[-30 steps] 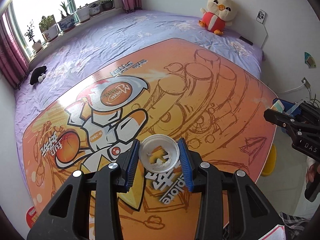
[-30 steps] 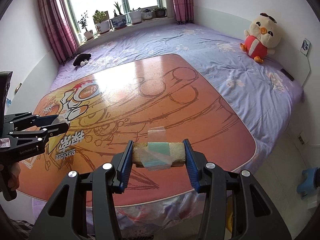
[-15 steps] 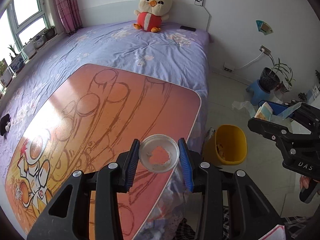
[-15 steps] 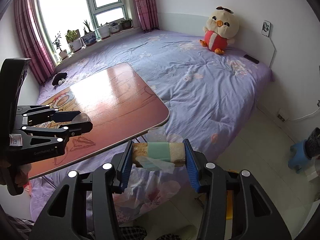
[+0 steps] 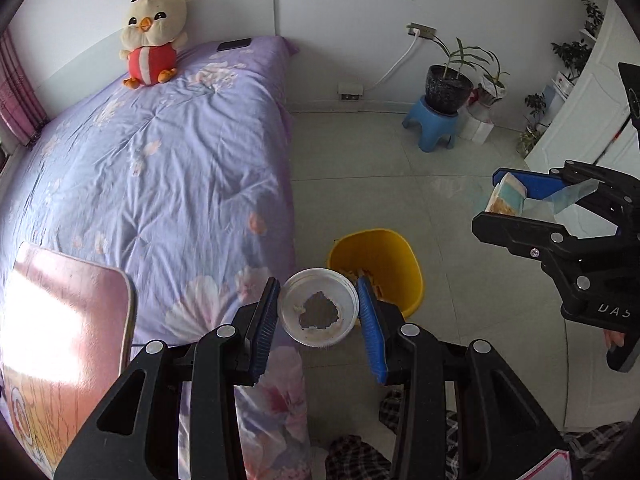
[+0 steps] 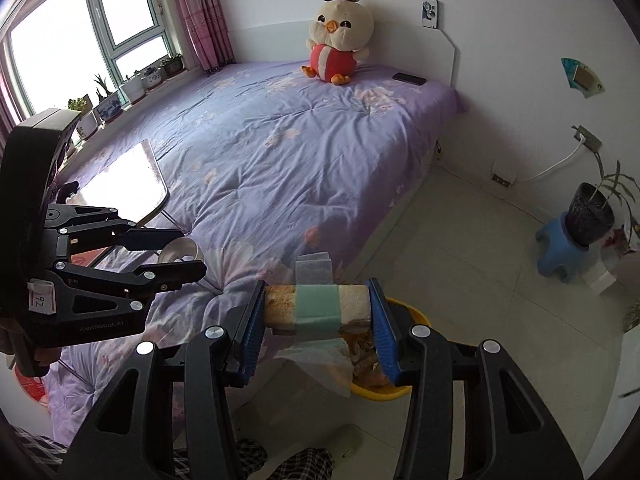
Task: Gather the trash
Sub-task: 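Carry the box and tape roll to the yellow wastebasket with both tools, then open the right tool over the wastebasket while the left tool releases the tape roll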
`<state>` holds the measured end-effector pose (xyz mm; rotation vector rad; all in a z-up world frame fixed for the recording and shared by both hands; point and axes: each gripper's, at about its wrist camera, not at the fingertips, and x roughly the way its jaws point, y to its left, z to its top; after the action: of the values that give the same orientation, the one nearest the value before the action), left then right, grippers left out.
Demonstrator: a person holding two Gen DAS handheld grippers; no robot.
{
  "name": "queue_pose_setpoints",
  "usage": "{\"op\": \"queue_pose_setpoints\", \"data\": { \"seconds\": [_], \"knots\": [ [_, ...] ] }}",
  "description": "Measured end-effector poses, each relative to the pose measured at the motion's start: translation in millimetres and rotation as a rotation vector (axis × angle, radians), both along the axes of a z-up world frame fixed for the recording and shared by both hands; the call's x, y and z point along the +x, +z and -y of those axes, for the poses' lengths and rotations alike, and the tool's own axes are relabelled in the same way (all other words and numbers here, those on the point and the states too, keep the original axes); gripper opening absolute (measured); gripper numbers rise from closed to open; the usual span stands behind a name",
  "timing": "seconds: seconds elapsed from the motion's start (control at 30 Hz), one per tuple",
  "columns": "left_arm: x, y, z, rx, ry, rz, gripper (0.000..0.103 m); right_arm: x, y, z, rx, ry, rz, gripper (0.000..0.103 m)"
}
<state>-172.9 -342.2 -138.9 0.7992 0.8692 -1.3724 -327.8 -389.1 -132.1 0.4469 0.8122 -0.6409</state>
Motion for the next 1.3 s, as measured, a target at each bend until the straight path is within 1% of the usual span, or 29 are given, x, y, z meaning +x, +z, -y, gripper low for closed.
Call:
{"op": "queue_pose_setpoints", "data": {
  "seconds": [0.13, 0.23, 0.37, 0.67, 0.9, 1.03, 1.17, 1.23, 1.3],
  "knots": [
    [-22.7, -19.1, 34.4, 0.035, -0.077, -0.001, 0.039, -25.4, -22.4, 30.0, 0.027, -0.023, -0.014, 0.050],
    [-36.8, -40.7, 59.0, 0.068, -0.114, -0.008, 0.039, -38.3, -44.6, 51.0, 0.056, -0.031, -0.022, 0.050],
    [-50.2, -72.1, 86.8, 0.106, -0.133, -0.016, 0.039, -46.4, -82.6, 76.1, 0.094, -0.033, -0.048, 0.050],
    [-66.6, -159.9, 138.5, 0.210, -0.144, -0.023, 0.039, -51.6, -182.0, 122.2, 0.186, -0.025, -0.108, 0.050],
    [-75.2, -230.1, 162.0, 0.298, -0.134, -0.028, 0.039, -52.1, -255.3, 145.2, 0.267, -0.017, -0.138, 0.050],
    [-77.1, -265.0, 170.1, 0.360, -0.123, -0.032, 0.039, -49.4, -290.1, 152.8, 0.315, -0.012, -0.154, 0.050],
    [-75.8, -288.0, 174.0, 0.408, -0.107, -0.029, 0.040, -45.4, -317.7, 160.2, 0.357, -0.012, -0.167, 0.050],
    [-74.3, -294.8, 174.1, 0.419, -0.105, -0.028, 0.040, -44.1, -329.4, 161.6, 0.372, -0.008, -0.171, 0.050],
    [-75.7, -297.5, 176.1, 0.422, -0.105, -0.024, 0.043, -42.1, -337.5, 162.1, 0.381, 0.001, -0.171, 0.051]
  ]
}}
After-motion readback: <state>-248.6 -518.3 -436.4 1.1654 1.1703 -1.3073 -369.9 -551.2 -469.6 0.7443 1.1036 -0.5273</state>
